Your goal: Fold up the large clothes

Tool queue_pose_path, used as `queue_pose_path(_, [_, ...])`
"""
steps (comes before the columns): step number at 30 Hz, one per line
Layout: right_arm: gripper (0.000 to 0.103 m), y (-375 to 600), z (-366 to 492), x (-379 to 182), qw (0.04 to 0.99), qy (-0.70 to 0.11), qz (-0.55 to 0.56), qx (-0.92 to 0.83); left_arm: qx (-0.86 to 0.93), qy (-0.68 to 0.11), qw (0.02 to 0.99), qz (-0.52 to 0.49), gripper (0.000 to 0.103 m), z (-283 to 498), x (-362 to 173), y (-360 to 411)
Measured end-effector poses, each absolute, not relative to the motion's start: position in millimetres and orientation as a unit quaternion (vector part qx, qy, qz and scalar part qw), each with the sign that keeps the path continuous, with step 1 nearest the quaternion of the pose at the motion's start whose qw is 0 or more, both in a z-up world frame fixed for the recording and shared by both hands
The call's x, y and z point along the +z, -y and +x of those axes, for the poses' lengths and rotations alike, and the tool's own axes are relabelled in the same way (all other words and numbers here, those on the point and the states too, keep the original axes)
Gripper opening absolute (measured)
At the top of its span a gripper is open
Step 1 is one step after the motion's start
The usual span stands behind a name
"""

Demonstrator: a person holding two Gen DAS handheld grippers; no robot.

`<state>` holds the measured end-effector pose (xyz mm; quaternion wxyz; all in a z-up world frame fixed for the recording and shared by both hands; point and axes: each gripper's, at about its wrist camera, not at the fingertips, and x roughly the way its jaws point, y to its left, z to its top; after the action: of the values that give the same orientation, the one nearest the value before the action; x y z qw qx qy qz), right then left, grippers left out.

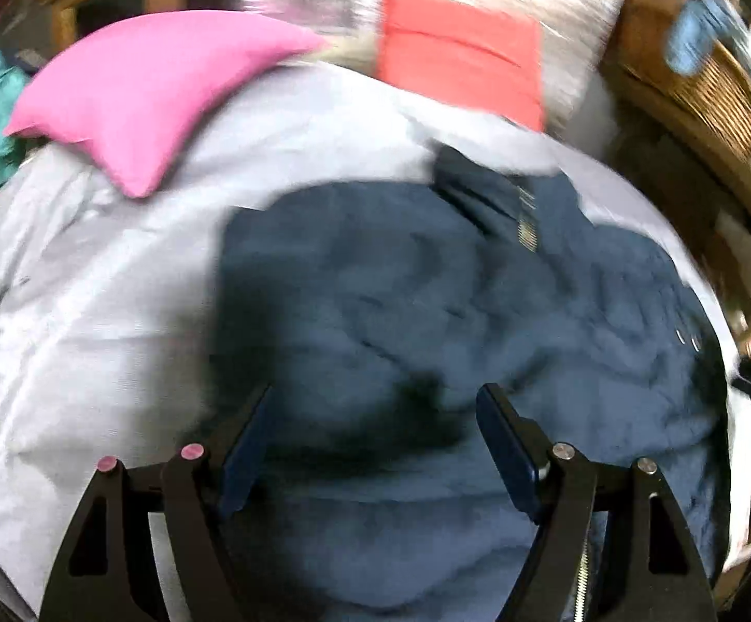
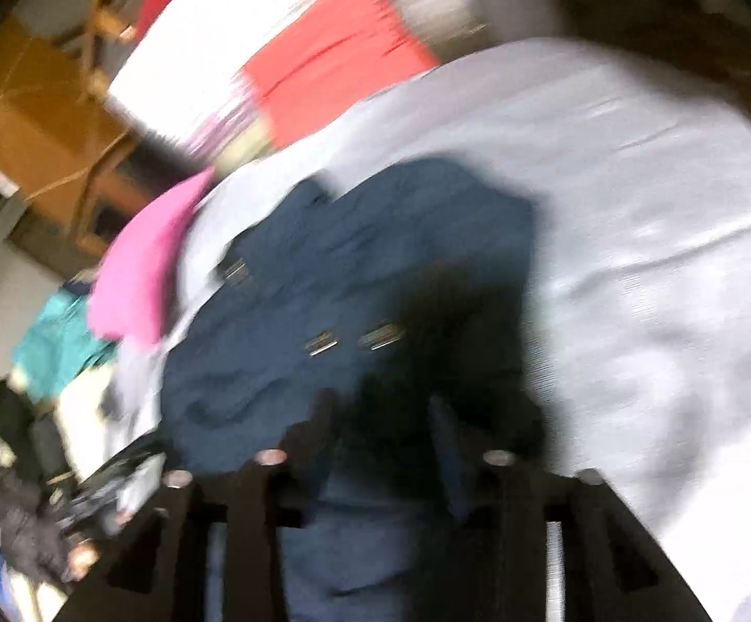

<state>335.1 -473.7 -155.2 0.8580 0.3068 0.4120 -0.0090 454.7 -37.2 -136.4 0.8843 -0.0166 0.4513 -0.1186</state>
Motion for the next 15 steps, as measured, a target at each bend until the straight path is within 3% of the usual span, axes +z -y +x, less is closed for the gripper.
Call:
queue_pose_path(1, [0.077, 482.4, 330.5, -155.1, 0.859, -0.407, 0.31, -0.024, -0.09, -0.449, 0.889, -0.024, 0.079, 459.9, -137.5, 23.1])
queue_pose_path(7, [0.077, 500.3, 335.2, -182.5, 0.834, -0.423, 0.354, -0.025, -0.053, -0.508, 0.859, -0.04, 0.079, 476.9, -174.8, 3.3])
queue_pose_path(8, [0.074, 492.0, 341.5, -187.8, 0.832, -0.433, 0.346, -0.021, -0.051, -0.511, 0.858, -0.027, 0.079, 478.1, -180.2, 8.0])
queue_pose_path(10, [0.05, 478.3, 349.1, -194.0, 0.832, -0.443, 0.334, -0.003, -0.046, -0.505, 0.862, -0.006, 0.079, 475.8, -176.8, 15.4])
queue_pose_path(13, [0.042, 452.8, 353.3, -181.2, 0.859, -0.438, 0.265, -0.019, -0.083, -0.481, 0.873, -0.019, 0.079, 469.2, -159.4, 22.4])
queue_pose_path(15, [0.042, 440.2, 351.4, -169.8, 0.875, -0.423, 0.234, -0.023, -0.081, -0.475, 0.876, -0.008, 0.079, 465.4, -157.5, 24.5])
